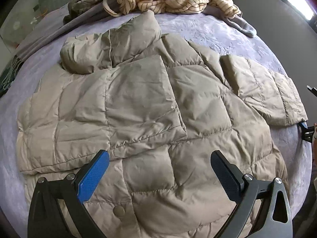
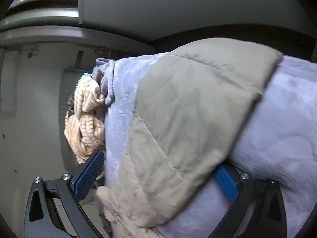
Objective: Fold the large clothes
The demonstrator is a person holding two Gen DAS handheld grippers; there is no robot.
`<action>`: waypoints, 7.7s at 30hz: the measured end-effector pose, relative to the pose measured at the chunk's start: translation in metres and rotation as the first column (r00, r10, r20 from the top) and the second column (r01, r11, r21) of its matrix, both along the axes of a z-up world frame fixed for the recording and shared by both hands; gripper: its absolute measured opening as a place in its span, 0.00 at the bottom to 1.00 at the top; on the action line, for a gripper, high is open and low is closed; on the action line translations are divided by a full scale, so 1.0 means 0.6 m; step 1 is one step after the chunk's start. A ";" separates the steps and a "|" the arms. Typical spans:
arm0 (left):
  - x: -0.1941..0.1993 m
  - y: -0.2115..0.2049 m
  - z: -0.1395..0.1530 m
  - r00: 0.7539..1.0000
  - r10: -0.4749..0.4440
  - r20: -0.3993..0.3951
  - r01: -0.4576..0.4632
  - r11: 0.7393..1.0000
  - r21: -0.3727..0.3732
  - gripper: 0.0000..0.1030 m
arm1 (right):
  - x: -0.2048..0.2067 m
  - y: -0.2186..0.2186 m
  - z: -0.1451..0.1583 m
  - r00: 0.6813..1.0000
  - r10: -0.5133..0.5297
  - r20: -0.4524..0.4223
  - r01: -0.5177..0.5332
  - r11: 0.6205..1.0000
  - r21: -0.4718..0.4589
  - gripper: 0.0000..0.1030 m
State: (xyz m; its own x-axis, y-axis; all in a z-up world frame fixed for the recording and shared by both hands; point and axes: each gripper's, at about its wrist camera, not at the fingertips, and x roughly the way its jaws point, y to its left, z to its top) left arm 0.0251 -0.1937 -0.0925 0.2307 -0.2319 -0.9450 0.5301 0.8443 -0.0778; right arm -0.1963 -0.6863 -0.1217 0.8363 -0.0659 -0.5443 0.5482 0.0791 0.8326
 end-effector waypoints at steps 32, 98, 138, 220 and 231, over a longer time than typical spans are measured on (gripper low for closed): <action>0.128 0.283 0.003 0.952 0.288 0.108 -0.294 0.955 0.046 0.99 | 0.434 0.601 0.129 0.526 0.630 -0.571 -0.825 0.215 -0.523 0.08; 0.187 0.304 -0.072 0.946 0.161 -0.281 -0.256 0.903 -0.344 0.10 | 0.302 0.330 -0.004 0.768 0.569 -0.295 -0.621 0.774 -0.124 0.06; 0.227 0.226 -0.067 0.981 0.191 0.034 -0.186 0.977 -0.105 0.49 | 0.369 0.212 -0.034 0.765 0.499 -0.407 -0.603 0.777 -0.181 0.21; -0.310 0.644 -0.005 0.734 0.492 -0.469 -0.609 0.782 -0.133 1.00 | -0.239 0.462 -0.010 0.713 0.580 -0.395 -0.586 0.802 0.119 1.00; -0.277 0.612 -0.049 0.721 0.460 -0.518 -0.620 0.762 -0.186 1.00 | -0.267 0.451 -0.072 0.825 0.486 -0.289 -0.421 0.869 0.260 1.00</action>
State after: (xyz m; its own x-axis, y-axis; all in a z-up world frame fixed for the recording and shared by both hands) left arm -0.1413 0.1736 -0.1221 0.0180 -0.5005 -0.8655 -0.1654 0.8523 -0.4963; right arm -0.3568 -0.4154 -0.1648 0.5120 0.4003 -0.7600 0.7330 0.2577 0.6295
